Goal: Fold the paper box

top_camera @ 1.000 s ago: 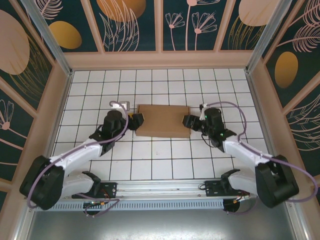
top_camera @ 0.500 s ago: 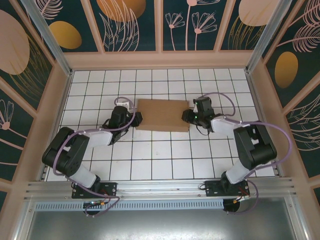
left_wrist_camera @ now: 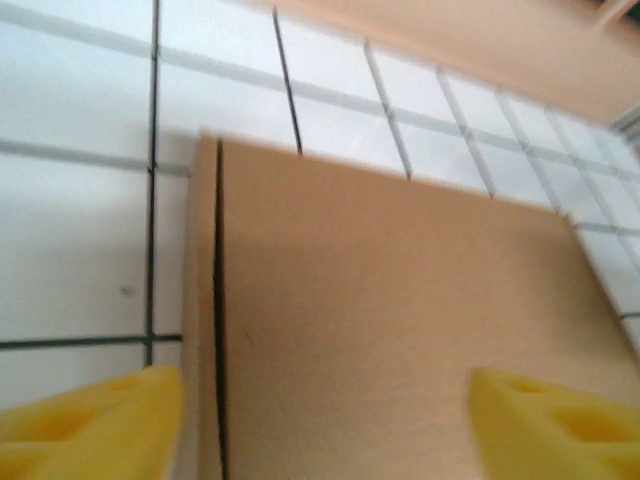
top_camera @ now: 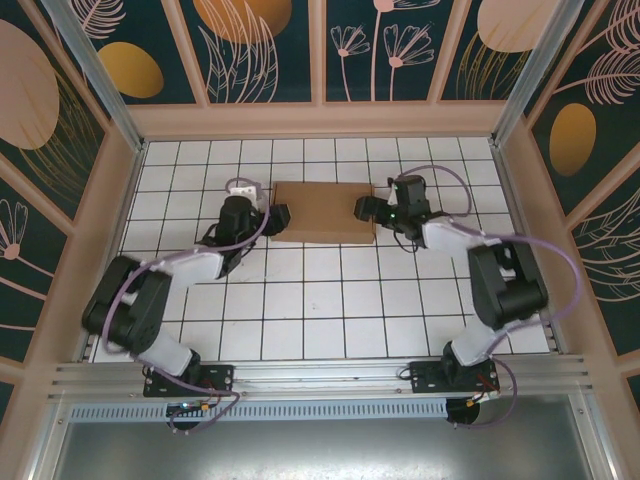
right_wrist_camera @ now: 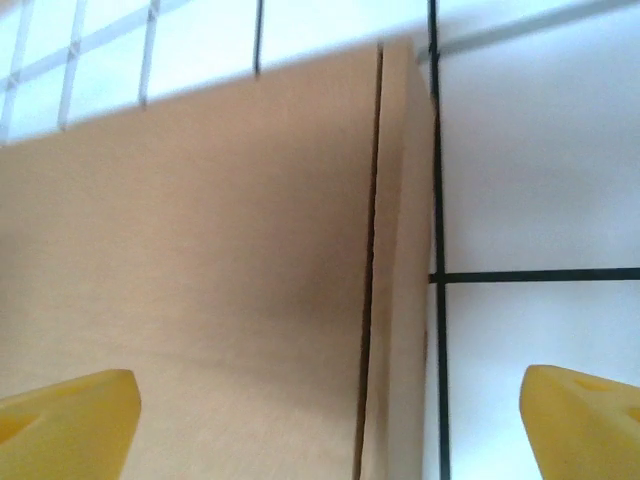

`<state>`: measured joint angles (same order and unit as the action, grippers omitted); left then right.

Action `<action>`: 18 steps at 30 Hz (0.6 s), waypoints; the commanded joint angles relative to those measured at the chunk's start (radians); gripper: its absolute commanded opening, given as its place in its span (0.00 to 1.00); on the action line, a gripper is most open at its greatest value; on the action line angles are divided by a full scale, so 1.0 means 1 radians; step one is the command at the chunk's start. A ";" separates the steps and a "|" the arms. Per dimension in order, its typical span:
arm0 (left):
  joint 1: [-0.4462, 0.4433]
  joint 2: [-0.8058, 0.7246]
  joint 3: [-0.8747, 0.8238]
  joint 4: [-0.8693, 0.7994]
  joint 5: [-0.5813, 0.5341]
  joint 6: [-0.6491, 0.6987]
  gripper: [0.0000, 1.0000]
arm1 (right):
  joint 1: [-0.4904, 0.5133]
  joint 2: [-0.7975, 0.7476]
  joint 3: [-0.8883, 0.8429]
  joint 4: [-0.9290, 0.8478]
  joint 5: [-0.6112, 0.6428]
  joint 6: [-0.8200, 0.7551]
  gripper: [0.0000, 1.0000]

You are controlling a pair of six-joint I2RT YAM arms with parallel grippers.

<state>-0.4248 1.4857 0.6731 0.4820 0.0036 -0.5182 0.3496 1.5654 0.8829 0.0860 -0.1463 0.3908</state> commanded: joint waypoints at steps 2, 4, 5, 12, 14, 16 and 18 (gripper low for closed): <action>0.000 -0.285 -0.140 0.156 -0.336 0.095 0.99 | 0.080 -0.325 -0.124 0.124 0.349 -0.051 0.99; 0.000 -0.399 -0.246 0.233 -0.487 0.211 0.99 | 0.092 -0.446 -0.283 0.295 0.447 -0.120 0.99; 0.001 -0.436 -0.293 0.280 -0.471 0.325 0.99 | 0.092 -0.501 -0.355 0.381 0.459 -0.168 0.99; 0.154 -0.377 -0.435 0.375 -0.396 0.604 0.99 | 0.023 -0.684 -0.784 0.876 0.500 -0.597 0.99; 0.211 -0.304 -0.447 0.413 -0.363 0.563 0.99 | -0.057 -0.633 -0.819 0.951 0.538 -0.509 0.99; 0.272 -0.235 -0.472 0.504 -0.336 0.515 0.99 | -0.149 -0.561 -0.835 0.997 0.522 -0.424 0.99; 0.311 -0.204 -0.484 0.604 -0.277 0.505 0.99 | -0.217 -0.437 -0.851 1.089 0.478 -0.429 0.99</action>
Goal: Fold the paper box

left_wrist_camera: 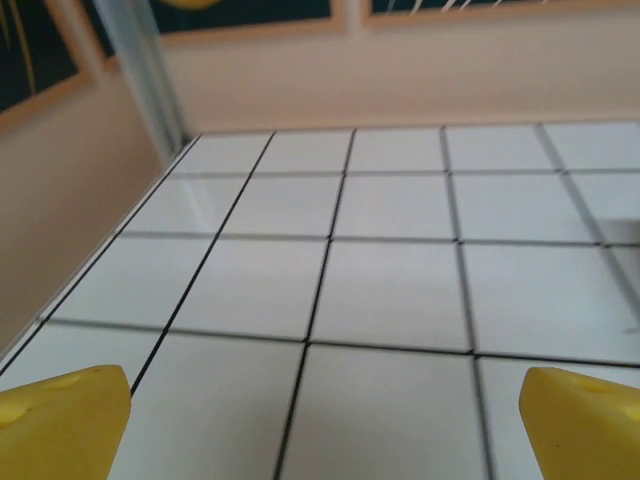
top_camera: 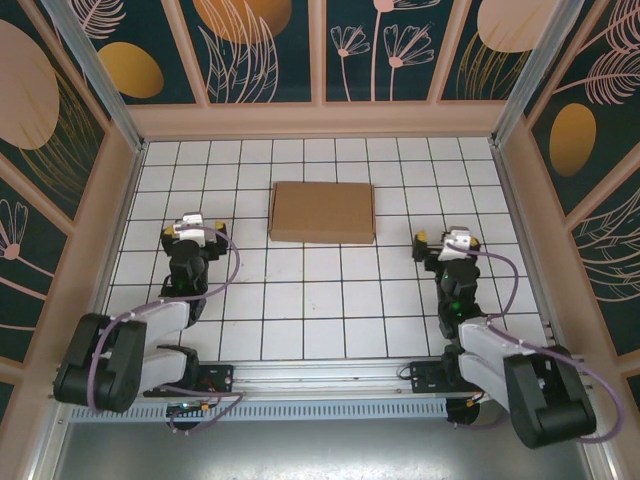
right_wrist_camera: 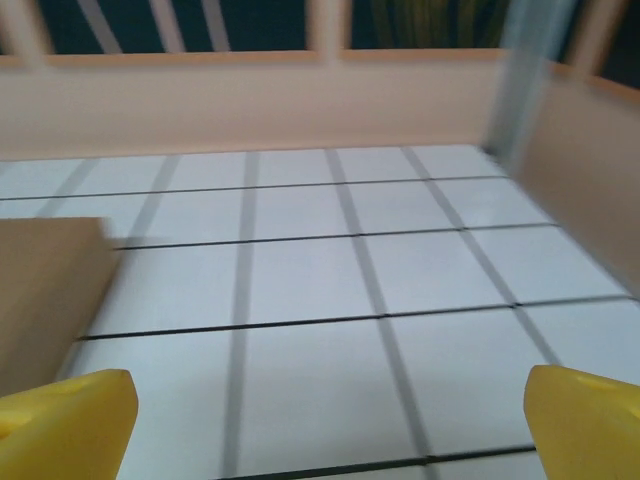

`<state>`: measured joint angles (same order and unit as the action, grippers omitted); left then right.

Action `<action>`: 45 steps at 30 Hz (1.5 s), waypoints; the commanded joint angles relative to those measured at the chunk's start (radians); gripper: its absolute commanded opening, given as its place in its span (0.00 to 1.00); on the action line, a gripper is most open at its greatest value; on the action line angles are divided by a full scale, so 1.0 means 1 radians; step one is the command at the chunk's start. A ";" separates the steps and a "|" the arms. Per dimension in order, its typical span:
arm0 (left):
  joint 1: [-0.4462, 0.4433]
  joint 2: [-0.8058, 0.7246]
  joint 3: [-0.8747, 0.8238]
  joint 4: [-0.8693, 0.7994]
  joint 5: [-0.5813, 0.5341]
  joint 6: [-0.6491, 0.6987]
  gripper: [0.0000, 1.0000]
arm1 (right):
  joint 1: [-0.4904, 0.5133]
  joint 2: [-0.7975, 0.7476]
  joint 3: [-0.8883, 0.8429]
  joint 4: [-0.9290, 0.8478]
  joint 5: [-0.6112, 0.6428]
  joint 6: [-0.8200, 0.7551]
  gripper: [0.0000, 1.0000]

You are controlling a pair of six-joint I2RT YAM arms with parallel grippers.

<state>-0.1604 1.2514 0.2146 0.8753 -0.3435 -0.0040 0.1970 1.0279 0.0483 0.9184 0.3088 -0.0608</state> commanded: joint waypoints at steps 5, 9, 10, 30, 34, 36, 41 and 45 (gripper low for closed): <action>0.132 0.253 -0.103 0.618 0.163 -0.068 0.99 | -0.198 0.491 -0.065 0.807 -0.227 0.067 0.99; 0.155 0.270 0.006 0.427 0.291 -0.043 0.99 | -0.212 0.534 0.073 0.587 -0.252 0.079 0.99; 0.158 0.278 0.023 0.419 0.228 -0.078 0.99 | -0.212 0.544 0.126 0.509 -0.257 0.076 0.99; 0.159 0.266 0.023 0.390 0.217 -0.073 0.99 | -0.211 0.538 0.158 0.431 -0.277 0.068 0.99; 0.159 0.266 0.023 0.390 0.216 -0.073 0.99 | -0.211 0.538 0.159 0.430 -0.278 0.067 0.99; 0.159 0.266 0.023 0.390 0.216 -0.073 0.99 | -0.211 0.538 0.159 0.430 -0.279 0.068 0.99; 0.158 0.267 0.025 0.389 0.216 -0.073 0.99 | -0.210 0.538 0.159 0.431 -0.278 0.067 0.99; 0.159 0.266 0.022 0.389 0.217 -0.073 0.99 | -0.211 0.538 0.159 0.431 -0.279 0.067 0.99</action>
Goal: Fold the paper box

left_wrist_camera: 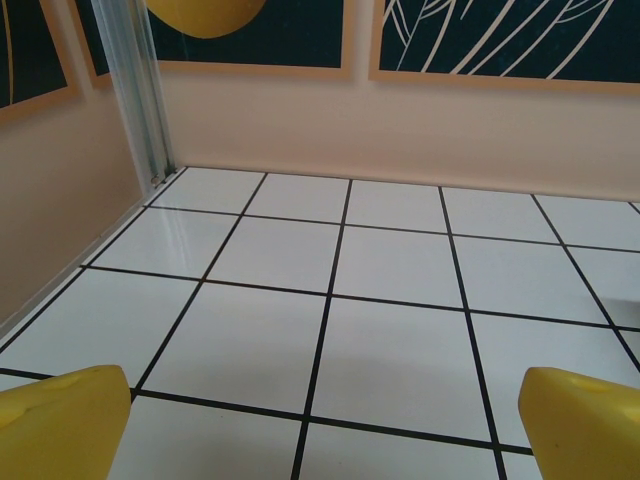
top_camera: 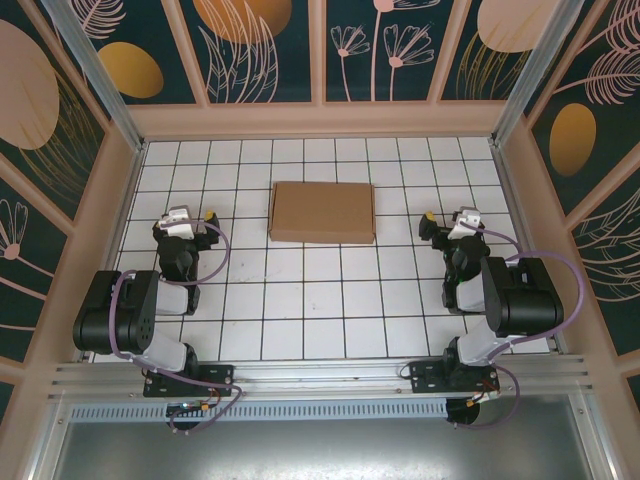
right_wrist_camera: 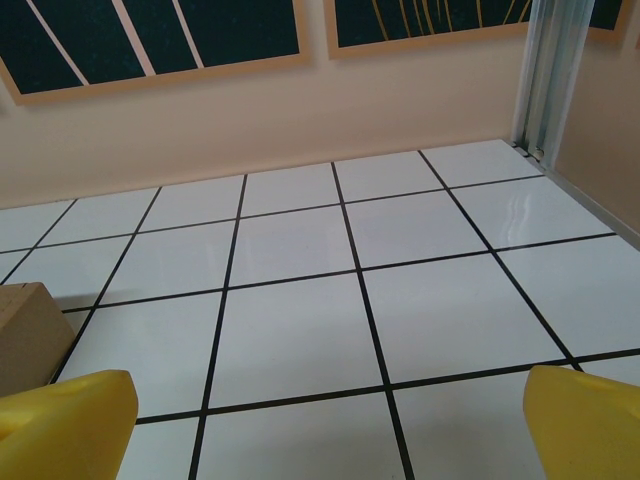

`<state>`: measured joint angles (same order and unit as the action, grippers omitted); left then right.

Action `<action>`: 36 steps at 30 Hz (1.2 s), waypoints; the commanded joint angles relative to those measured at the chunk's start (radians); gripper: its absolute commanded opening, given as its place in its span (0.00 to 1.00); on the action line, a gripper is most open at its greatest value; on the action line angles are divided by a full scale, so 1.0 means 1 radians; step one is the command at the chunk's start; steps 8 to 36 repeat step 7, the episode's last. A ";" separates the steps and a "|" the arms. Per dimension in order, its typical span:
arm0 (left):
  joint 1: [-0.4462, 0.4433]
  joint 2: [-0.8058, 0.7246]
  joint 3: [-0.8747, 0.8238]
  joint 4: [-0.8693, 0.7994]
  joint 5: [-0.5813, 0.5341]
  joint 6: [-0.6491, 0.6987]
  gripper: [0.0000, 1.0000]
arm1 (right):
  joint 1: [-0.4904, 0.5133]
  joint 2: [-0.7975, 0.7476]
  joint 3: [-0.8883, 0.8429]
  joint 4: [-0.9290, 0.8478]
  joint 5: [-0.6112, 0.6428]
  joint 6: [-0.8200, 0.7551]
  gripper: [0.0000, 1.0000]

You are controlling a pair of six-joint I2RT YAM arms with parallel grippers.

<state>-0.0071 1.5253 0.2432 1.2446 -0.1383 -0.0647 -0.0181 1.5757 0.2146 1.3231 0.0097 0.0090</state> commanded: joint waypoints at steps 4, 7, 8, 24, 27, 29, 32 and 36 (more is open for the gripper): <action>0.005 -0.005 0.003 0.010 0.012 -0.015 0.99 | 0.004 -0.010 -0.008 0.025 0.020 -0.003 0.99; 0.005 -0.008 -0.003 0.018 0.013 -0.012 0.99 | 0.004 -0.011 -0.008 0.026 0.021 -0.003 0.99; 0.005 -0.008 -0.003 0.018 0.013 -0.012 0.99 | 0.004 -0.011 -0.008 0.026 0.021 -0.003 0.99; 0.005 -0.008 -0.003 0.018 0.013 -0.012 0.99 | 0.004 -0.011 -0.008 0.026 0.021 -0.003 0.99; 0.005 -0.008 -0.003 0.018 0.013 -0.012 0.99 | 0.004 -0.011 -0.008 0.026 0.021 -0.003 0.99; 0.005 -0.008 -0.003 0.018 0.013 -0.012 0.99 | 0.004 -0.011 -0.008 0.026 0.021 -0.003 0.99; 0.005 -0.008 -0.003 0.018 0.013 -0.012 0.99 | 0.004 -0.011 -0.008 0.026 0.021 -0.003 0.99; 0.005 -0.008 -0.003 0.018 0.013 -0.012 0.99 | 0.004 -0.011 -0.008 0.026 0.021 -0.003 0.99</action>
